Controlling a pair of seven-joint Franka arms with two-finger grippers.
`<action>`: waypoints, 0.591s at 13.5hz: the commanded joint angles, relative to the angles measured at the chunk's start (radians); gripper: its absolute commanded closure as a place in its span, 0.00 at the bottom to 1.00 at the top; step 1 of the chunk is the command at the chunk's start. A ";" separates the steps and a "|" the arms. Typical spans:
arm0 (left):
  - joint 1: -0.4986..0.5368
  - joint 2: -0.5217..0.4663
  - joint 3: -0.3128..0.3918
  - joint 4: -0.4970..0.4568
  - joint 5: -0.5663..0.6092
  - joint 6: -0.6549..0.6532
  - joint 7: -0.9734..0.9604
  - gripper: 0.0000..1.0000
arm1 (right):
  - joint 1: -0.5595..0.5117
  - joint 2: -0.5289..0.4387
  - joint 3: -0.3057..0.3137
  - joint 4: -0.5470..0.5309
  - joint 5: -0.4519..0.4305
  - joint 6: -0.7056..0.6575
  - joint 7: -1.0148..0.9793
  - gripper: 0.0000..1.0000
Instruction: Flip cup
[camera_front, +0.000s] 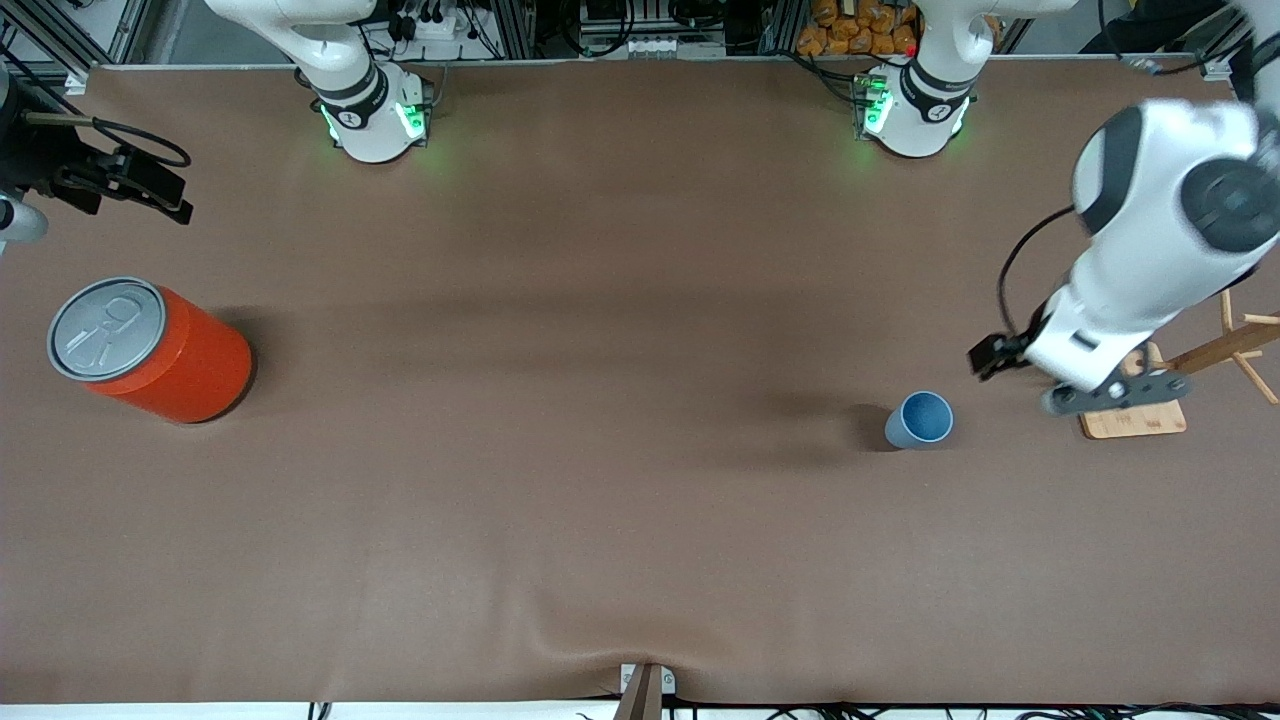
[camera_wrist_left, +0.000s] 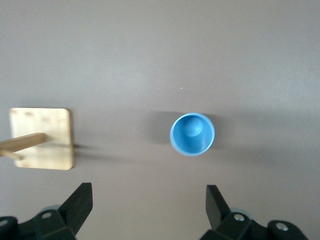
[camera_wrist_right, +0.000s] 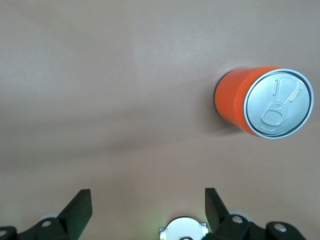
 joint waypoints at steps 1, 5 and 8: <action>0.070 -0.091 -0.005 -0.026 -0.053 -0.065 0.133 0.00 | -0.028 -0.012 0.009 -0.004 -0.005 0.005 -0.027 0.00; 0.093 -0.126 -0.006 0.018 -0.098 -0.120 0.169 0.00 | -0.039 -0.011 0.005 -0.008 -0.004 0.020 -0.102 0.00; 0.089 -0.126 -0.009 0.072 -0.100 -0.168 0.193 0.00 | -0.035 -0.011 0.005 -0.010 -0.004 0.020 -0.102 0.00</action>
